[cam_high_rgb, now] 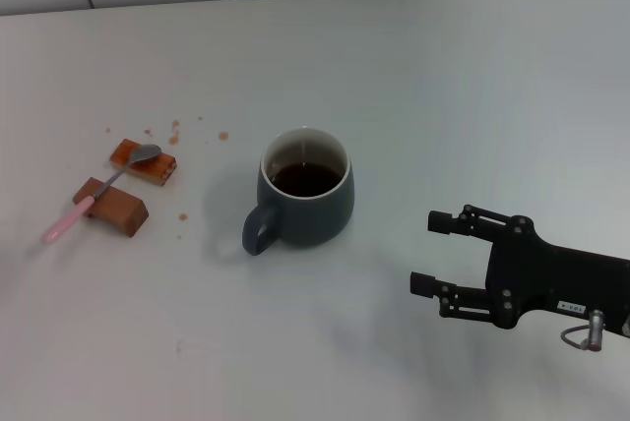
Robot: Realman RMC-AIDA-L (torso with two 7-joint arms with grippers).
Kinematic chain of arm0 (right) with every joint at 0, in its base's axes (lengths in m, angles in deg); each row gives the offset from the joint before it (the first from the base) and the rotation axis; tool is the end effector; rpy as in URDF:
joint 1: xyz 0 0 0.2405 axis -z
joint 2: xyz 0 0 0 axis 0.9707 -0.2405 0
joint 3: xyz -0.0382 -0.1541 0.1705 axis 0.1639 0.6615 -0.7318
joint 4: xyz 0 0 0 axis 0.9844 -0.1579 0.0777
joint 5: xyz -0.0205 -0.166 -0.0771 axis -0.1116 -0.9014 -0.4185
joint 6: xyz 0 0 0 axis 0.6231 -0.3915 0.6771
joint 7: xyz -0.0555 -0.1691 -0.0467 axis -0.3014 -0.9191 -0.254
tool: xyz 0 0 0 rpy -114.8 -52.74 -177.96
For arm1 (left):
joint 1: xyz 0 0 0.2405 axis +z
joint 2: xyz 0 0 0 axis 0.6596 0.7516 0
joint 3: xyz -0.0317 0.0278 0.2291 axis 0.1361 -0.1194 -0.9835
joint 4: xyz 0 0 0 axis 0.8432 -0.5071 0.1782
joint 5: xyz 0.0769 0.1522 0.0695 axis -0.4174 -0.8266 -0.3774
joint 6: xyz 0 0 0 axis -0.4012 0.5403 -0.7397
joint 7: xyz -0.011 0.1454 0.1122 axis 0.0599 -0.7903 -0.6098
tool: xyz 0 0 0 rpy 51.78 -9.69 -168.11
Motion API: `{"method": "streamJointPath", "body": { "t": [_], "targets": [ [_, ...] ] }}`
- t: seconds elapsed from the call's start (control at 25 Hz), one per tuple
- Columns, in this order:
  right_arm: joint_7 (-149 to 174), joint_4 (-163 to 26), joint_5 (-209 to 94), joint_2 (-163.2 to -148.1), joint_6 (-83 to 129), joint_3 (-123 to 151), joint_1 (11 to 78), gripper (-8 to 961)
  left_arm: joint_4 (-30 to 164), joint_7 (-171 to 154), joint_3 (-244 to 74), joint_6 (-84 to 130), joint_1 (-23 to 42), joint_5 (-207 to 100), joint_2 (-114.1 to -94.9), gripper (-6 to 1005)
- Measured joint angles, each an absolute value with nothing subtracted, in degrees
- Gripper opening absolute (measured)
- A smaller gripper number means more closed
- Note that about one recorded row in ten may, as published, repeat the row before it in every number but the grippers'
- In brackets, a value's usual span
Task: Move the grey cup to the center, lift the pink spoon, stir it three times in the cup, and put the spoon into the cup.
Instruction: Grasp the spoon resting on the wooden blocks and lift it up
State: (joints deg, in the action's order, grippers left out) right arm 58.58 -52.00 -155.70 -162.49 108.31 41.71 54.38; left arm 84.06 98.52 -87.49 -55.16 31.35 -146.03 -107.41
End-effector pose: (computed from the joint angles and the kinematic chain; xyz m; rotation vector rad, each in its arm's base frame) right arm 0.2411 0.2411 -0.0556 -2.6693 0.4311 0.8890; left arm -0.3454 0.2422 0.0345 -1.3809 -1.7747 -1.3812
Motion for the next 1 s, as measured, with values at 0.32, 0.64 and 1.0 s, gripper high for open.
{"method": "streamJointPath", "body": {
  "t": [0.32, 0.64, 1.0],
  "targets": [
    [58.59, -52.01, -155.70, -162.49, 108.31, 41.70, 54.26, 795, 82.27, 98.63, -88.18, -53.64, 31.21, -147.72, -107.43, 851],
    [58.59, -51.87, -155.70, -162.42, 108.33, 41.70, 54.11, 795, 81.76, 98.43, -88.37, -53.28, 31.27, -147.73, -107.43, 851],
    [58.58, -51.73, -155.71, -162.40, 108.37, 41.70, 54.11, 795, 79.97, 98.59, -90.20, -51.78, 30.97, -147.74, -107.43, 851]
  ]
}}
